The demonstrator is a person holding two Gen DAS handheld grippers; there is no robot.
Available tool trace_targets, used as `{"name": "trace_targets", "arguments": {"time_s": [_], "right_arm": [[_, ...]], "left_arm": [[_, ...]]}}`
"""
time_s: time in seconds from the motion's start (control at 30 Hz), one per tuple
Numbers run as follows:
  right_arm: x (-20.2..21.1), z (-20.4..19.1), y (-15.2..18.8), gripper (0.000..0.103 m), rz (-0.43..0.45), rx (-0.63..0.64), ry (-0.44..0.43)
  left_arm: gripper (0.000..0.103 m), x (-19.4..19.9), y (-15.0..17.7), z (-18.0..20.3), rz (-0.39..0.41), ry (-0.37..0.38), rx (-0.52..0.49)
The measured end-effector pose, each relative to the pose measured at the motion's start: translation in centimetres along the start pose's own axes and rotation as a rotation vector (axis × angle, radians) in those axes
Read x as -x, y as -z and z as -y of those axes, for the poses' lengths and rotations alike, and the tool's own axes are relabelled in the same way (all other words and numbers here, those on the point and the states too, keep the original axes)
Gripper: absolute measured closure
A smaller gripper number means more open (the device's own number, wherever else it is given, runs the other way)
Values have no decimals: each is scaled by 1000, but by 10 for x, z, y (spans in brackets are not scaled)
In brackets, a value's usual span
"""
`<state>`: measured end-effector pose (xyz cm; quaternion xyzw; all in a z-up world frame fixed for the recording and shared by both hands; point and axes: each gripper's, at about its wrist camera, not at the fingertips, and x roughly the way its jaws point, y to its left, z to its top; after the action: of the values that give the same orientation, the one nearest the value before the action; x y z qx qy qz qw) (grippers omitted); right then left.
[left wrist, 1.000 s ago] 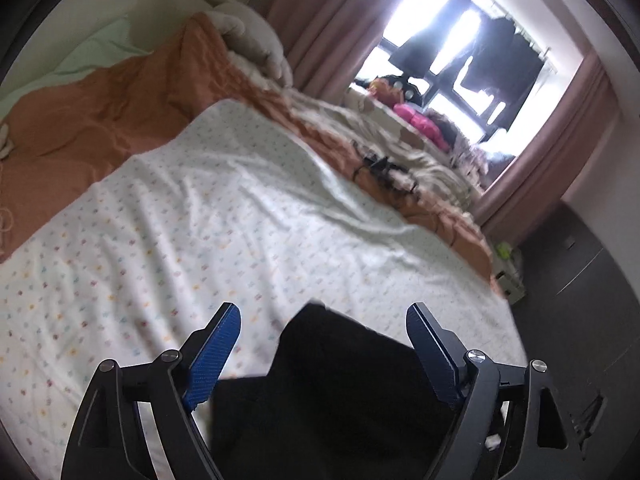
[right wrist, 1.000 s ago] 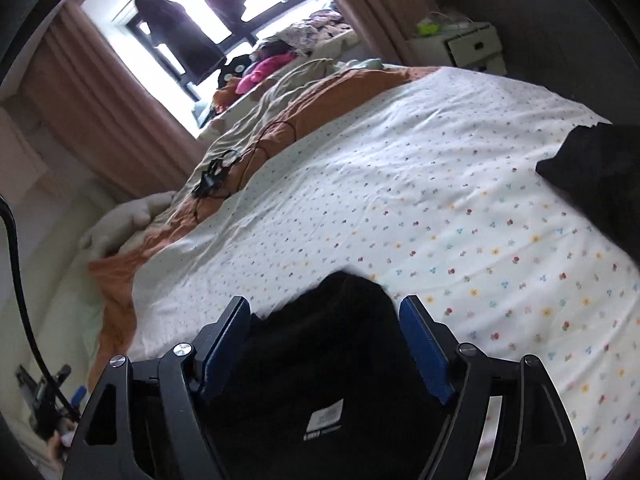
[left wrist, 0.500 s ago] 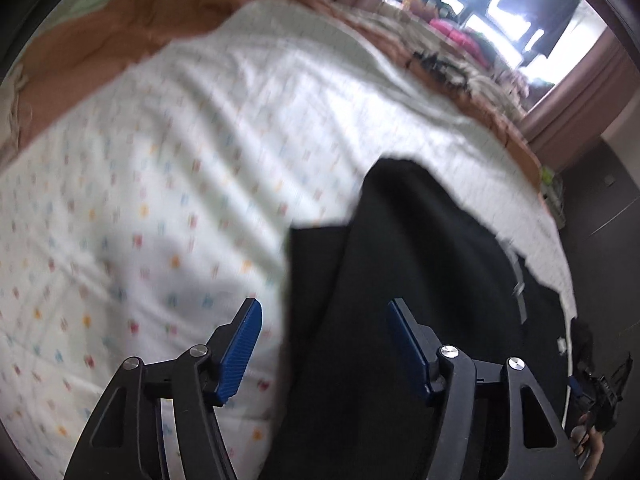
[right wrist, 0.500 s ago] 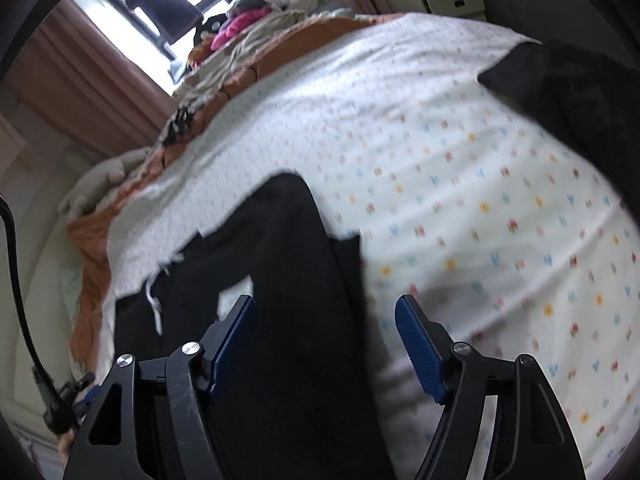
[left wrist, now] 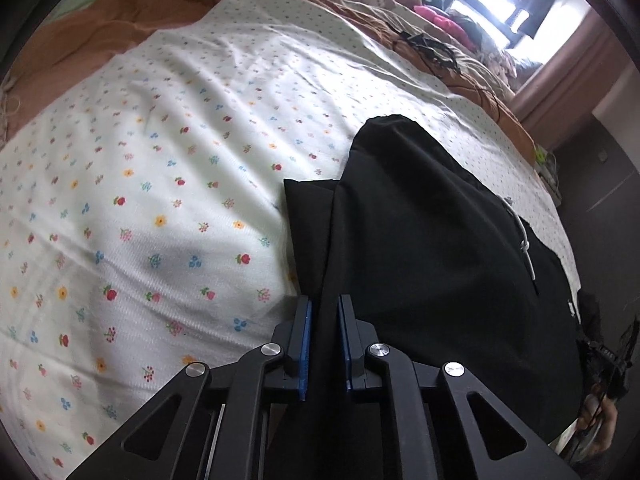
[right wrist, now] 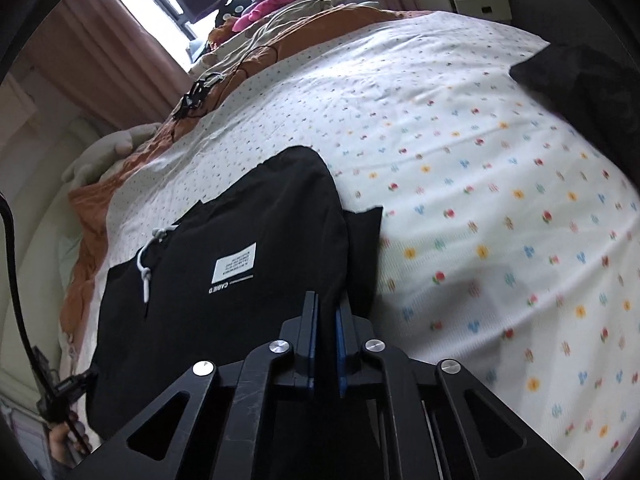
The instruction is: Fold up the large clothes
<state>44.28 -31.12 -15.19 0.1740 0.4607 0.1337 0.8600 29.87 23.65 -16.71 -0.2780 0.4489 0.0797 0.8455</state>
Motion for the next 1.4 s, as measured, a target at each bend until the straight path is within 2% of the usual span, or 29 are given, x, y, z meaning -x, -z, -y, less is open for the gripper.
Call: {"name": "trace_targets", "arguments": {"time_s": [0.23,0.33,0.4,0.47,0.67,0.83,1.17,1.4], "right_arm": [[-3,-11,-10,97,6,18,19],[6,-13,-9,88,-15,-16,69],[16,-15,-7,63,-11,-24,85],[32,-20,0,60,13,-15,80],[60,-48,22,60,22,40,54],[63,-77,45,60,-24,95,16],[41,-133,88,60,-137,168,-59],[21,-164,113,60,-208,206,-96]], "left_arm": [[88,6,0,-2,-13,-10,72],[78,19,6,-5,-23,17,97],[54,29,12,-6,-11,31,94],[41,39,18,-8,10,42,105],[40,48,42,-24,-16,97,180],[40,48,64,-34,-53,138,228],[40,54,85,-48,-91,274,309],[41,35,79,-43,-115,355,341]]}}
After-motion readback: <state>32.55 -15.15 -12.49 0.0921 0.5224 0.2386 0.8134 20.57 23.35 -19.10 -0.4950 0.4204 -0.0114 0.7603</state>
